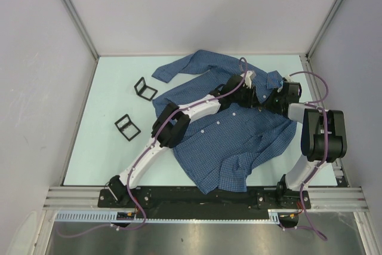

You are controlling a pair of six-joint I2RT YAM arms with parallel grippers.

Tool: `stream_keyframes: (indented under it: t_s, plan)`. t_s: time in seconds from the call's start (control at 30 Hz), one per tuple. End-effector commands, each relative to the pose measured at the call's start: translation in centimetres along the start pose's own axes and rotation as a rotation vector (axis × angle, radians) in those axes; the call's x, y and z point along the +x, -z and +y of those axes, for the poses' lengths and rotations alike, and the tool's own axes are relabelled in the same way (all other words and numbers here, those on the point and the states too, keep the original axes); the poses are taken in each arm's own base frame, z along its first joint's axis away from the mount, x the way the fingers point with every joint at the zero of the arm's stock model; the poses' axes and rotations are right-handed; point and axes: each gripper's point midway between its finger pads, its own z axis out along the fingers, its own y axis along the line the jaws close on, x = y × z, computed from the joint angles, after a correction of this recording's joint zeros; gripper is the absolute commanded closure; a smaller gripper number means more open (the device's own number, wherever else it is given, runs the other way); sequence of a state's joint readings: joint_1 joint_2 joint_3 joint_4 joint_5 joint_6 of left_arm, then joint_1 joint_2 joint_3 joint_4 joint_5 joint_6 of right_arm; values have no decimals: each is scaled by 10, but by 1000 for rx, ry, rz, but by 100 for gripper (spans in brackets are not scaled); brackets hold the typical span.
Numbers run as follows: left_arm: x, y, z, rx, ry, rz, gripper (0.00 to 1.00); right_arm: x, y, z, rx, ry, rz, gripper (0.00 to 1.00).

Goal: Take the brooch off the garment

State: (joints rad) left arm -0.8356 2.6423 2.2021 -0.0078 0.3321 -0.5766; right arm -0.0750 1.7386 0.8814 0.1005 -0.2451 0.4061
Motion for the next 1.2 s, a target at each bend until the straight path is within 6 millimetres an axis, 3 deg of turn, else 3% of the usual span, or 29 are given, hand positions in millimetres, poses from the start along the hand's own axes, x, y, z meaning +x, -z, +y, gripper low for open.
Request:
stream_keyframes:
  t_s: [0.0,0.47,0.67,0.8,1.17]
  plan:
    - [-16,-2,-16,33,-12,-41,67,-17,2,8,-2,17,-40,84]
    - [-17,-1,-17,34,-8,-45,85,-32,12,2,57,2,-99,89]
    - [-20,-1,-17,27,-1,-53,89,-30,4,5,46,13,-98,95]
    - [-17,1,-13,-4,18,-39,99,-28,0,6,59,22,-90,100]
    - [-21,3,-13,-32,50,-50,100,-24,-3,12,80,53,-84,100]
